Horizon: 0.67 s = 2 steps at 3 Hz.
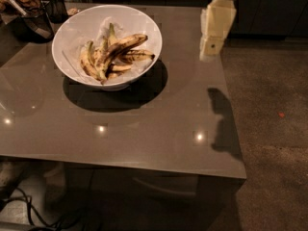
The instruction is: Pick banana from white bowl
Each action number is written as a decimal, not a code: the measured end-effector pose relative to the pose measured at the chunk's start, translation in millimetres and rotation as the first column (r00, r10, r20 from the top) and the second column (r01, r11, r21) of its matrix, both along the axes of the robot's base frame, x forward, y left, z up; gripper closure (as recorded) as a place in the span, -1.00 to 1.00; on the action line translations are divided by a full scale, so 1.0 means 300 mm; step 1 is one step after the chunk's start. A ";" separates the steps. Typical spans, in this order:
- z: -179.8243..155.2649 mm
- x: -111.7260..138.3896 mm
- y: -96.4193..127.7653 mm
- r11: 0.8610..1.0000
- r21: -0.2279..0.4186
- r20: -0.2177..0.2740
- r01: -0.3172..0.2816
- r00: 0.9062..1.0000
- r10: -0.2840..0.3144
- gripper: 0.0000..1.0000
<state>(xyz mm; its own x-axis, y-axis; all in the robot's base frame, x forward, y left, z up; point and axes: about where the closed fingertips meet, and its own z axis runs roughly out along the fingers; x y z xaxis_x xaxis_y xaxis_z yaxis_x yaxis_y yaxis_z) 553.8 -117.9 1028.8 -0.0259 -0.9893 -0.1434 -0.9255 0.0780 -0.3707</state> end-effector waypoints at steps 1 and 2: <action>0.084 0.078 0.115 0.994 -0.026 0.069 -0.107 0.992 0.108 -1.00; 0.099 0.132 0.251 0.969 -0.085 0.091 -0.230 0.967 0.237 -1.00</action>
Offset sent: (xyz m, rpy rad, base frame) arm 0.0499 0.1156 0.0310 -0.1670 -0.0827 0.3913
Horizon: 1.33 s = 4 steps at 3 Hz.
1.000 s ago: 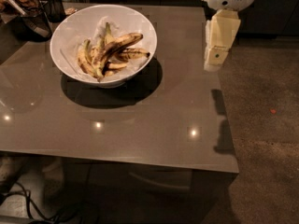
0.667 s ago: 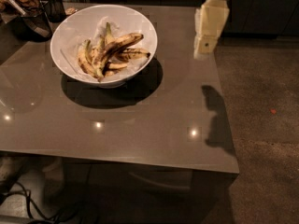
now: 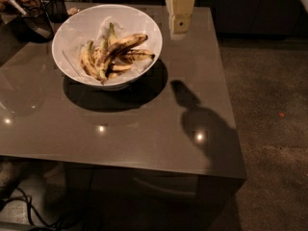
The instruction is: Pick banana from white bowl
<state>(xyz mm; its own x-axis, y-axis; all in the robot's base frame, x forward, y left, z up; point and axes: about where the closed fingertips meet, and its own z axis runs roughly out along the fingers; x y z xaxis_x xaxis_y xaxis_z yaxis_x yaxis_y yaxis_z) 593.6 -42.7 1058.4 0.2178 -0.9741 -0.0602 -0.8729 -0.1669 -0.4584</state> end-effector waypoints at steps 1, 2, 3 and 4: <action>0.008 0.014 0.022 1.000 0.010 0.020 -0.012 1.000 0.012 -1.00; 0.005 0.052 0.114 0.995 0.028 0.013 -0.100 0.995 0.099 -1.00; -0.001 0.091 0.215 0.981 0.034 -0.002 -0.192 0.981 0.192 -1.00; -0.019 0.131 0.289 0.967 0.031 -0.014 -0.251 0.968 0.252 -1.00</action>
Offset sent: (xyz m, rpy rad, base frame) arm 0.0256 0.0633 0.0029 0.0302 0.0287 0.2260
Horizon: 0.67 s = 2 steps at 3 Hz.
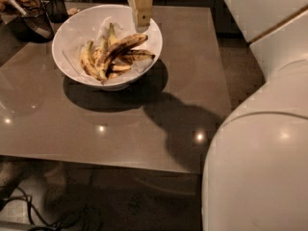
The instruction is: Pick banana from white bowl
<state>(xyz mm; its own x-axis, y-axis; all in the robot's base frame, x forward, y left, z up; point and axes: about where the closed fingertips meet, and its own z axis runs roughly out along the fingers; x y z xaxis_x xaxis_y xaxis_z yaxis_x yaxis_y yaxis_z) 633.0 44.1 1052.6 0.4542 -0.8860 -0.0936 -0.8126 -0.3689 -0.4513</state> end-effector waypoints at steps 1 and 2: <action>-0.025 0.035 0.046 0.999 -0.001 -0.013 -0.034 0.999 0.034 -1.00; -0.053 0.065 0.075 0.999 -0.003 -0.029 -0.053 0.998 0.052 -1.00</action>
Offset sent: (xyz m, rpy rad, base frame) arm 0.0115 0.0101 -0.0280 -0.0810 0.1452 0.0723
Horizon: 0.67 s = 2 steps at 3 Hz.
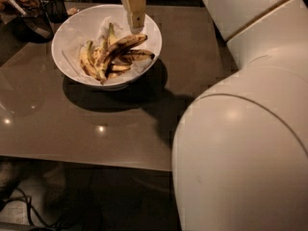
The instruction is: Pick banana from white bowl
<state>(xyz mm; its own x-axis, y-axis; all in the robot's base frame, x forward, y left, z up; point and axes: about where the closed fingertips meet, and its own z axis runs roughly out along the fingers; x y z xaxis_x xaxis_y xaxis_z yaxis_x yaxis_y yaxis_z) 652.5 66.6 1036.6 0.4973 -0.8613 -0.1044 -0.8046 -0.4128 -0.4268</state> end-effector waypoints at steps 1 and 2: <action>-0.032 0.029 0.016 1.000 -0.002 -0.017 -0.005 1.000 0.005 -0.70; -0.061 0.048 0.028 1.000 -0.007 -0.032 -0.009 0.999 0.008 -0.48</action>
Offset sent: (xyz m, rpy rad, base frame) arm -0.0038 -0.0129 -0.0308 -0.1024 0.1580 0.0146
